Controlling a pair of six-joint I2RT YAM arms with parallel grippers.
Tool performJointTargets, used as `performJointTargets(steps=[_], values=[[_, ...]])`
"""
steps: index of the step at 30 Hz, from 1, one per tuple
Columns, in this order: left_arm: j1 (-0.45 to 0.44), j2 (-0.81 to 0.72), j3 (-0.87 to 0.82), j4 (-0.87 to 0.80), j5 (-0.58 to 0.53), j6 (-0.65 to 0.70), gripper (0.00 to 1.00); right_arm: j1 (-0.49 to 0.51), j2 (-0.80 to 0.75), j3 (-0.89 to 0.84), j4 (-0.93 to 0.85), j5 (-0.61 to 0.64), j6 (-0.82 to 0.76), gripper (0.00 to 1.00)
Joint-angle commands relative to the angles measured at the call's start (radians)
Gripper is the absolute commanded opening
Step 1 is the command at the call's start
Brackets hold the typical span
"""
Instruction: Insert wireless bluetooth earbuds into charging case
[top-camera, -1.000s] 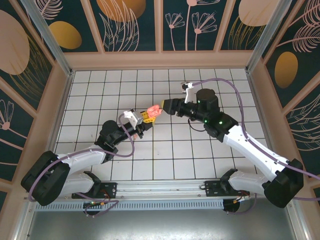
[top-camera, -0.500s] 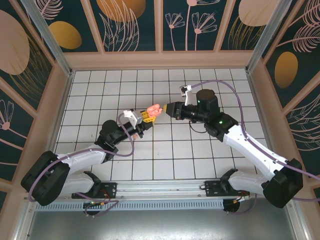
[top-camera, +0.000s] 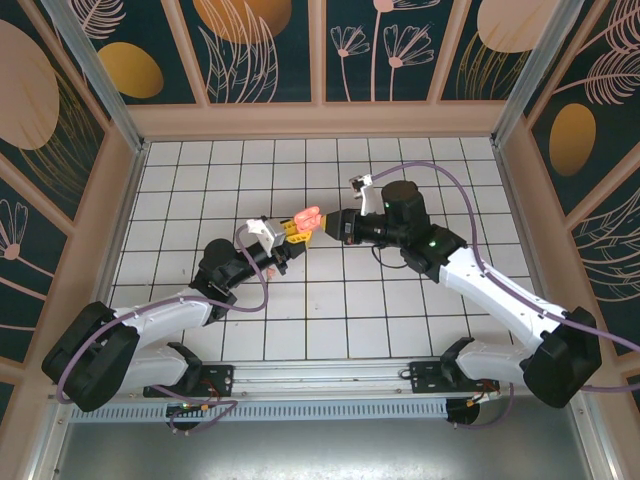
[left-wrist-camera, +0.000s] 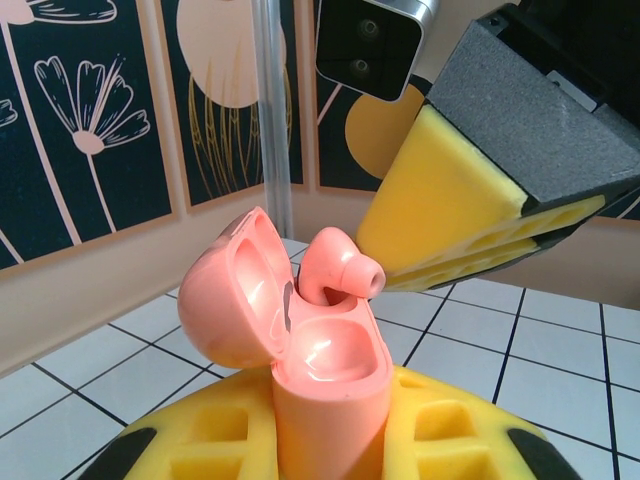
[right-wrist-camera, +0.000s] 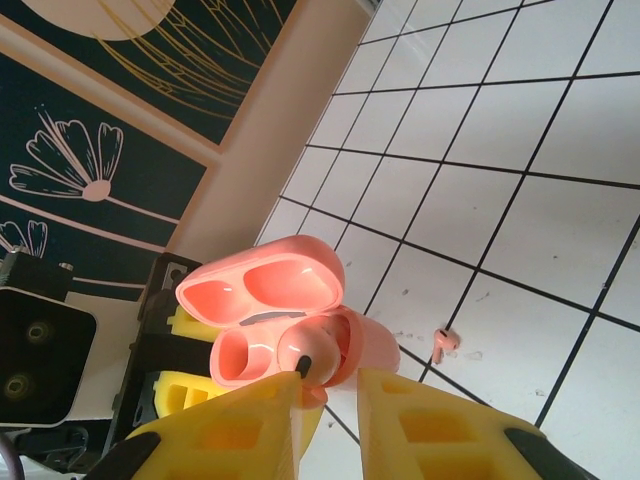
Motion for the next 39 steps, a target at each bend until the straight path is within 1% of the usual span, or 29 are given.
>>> performJointTargets(steps=[1, 4, 6, 13, 18, 22, 27, 31, 33, 35, 39], values=[[-0.007, -0.007, 0.030, 0.046, 0.016, -0.014, 0.17, 0.014, 0.017, 0.025, -0.005, 0.011, -0.012, 0.22], [-0.007, -0.006, 0.031, 0.044, 0.016, -0.015, 0.17, 0.024, 0.025, 0.035, -0.008, 0.021, -0.010, 0.22], [-0.007, -0.006, 0.032, 0.044, 0.016, -0.015, 0.17, 0.034, 0.031, 0.045, -0.018, 0.036, -0.012, 0.26], [-0.007, -0.007, 0.033, 0.044, 0.016, -0.020, 0.17, 0.044, 0.041, 0.062, -0.043, 0.065, -0.017, 0.32], [-0.007, -0.003, 0.025, 0.057, 0.014, -0.038, 0.16, 0.043, 0.015, 0.064, -0.066, 0.063, -0.035, 0.43], [-0.007, 0.003, 0.025, 0.065, 0.022, -0.049, 0.16, 0.036, -0.017, 0.062, -0.069, 0.055, -0.044, 0.48], [-0.007, 0.002, 0.028, 0.063, 0.027, -0.051, 0.16, 0.014, -0.054, 0.056, -0.047, 0.019, -0.042, 0.49], [-0.006, -0.003, 0.020, 0.065, 0.013, -0.061, 0.16, 0.006, -0.063, 0.062, -0.048, 0.020, -0.044, 0.50], [-0.006, -0.013, 0.002, 0.080, -0.021, -0.072, 0.16, 0.005, -0.058, 0.071, -0.068, 0.052, -0.040, 0.49], [0.009, -0.034, -0.023, 0.080, -0.064, -0.081, 0.16, 0.006, -0.034, 0.102, -0.143, 0.107, -0.036, 0.48], [0.091, -0.083, -0.085, 0.090, -0.110, -0.164, 0.16, 0.025, 0.045, 0.175, -0.280, 0.204, -0.012, 0.46]])
